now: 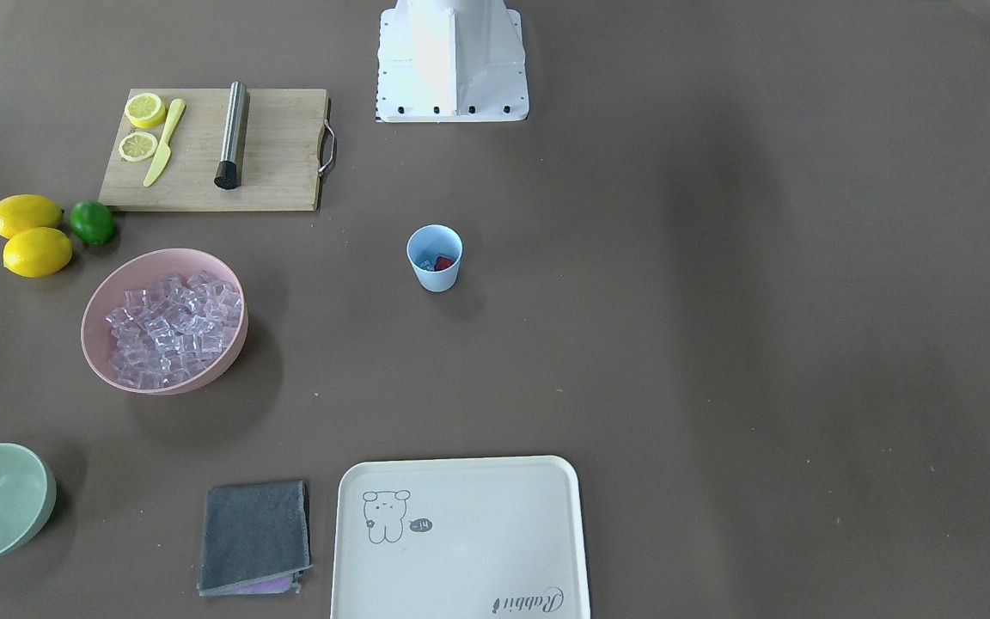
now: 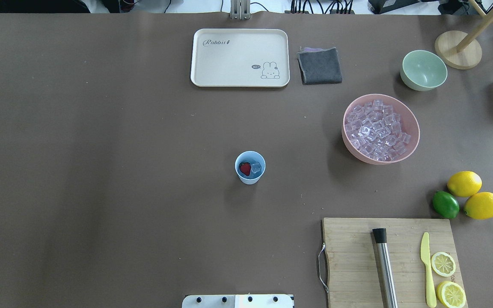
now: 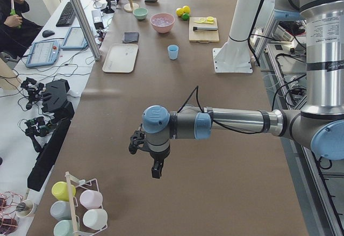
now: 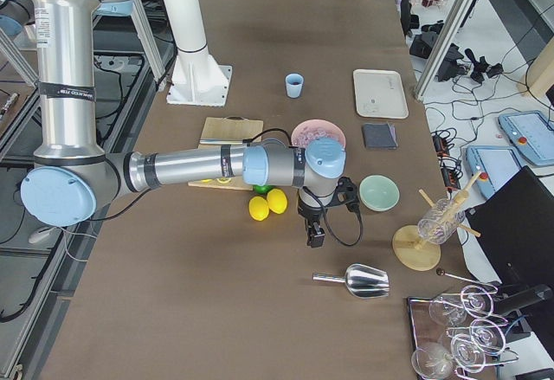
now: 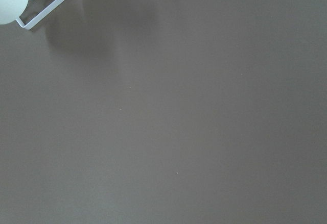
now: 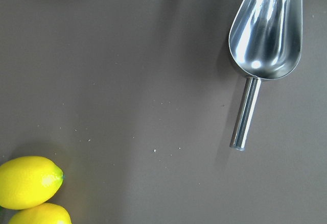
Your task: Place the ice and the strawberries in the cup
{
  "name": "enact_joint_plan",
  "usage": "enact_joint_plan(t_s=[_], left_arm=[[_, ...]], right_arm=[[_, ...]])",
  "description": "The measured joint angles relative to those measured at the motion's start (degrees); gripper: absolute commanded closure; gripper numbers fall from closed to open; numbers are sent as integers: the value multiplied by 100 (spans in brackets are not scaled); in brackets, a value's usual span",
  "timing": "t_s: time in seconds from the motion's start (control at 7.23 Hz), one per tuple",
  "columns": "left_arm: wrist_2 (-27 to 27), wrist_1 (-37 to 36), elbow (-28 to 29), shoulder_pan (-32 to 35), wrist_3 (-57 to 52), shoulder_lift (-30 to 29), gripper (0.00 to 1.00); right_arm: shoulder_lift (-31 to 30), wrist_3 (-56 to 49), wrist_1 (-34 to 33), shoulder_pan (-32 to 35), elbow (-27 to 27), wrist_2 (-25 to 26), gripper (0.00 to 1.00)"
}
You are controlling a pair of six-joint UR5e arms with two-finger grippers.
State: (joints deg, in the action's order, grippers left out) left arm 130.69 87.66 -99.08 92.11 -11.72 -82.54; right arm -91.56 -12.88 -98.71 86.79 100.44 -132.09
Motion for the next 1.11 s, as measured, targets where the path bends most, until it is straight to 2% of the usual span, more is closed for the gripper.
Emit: enact_joint_plan(t_s=[1.11], left_arm=[[0,202,-2,0,14,39,2]], right_arm=[[-108,66,-1,4,-26,-5,0]])
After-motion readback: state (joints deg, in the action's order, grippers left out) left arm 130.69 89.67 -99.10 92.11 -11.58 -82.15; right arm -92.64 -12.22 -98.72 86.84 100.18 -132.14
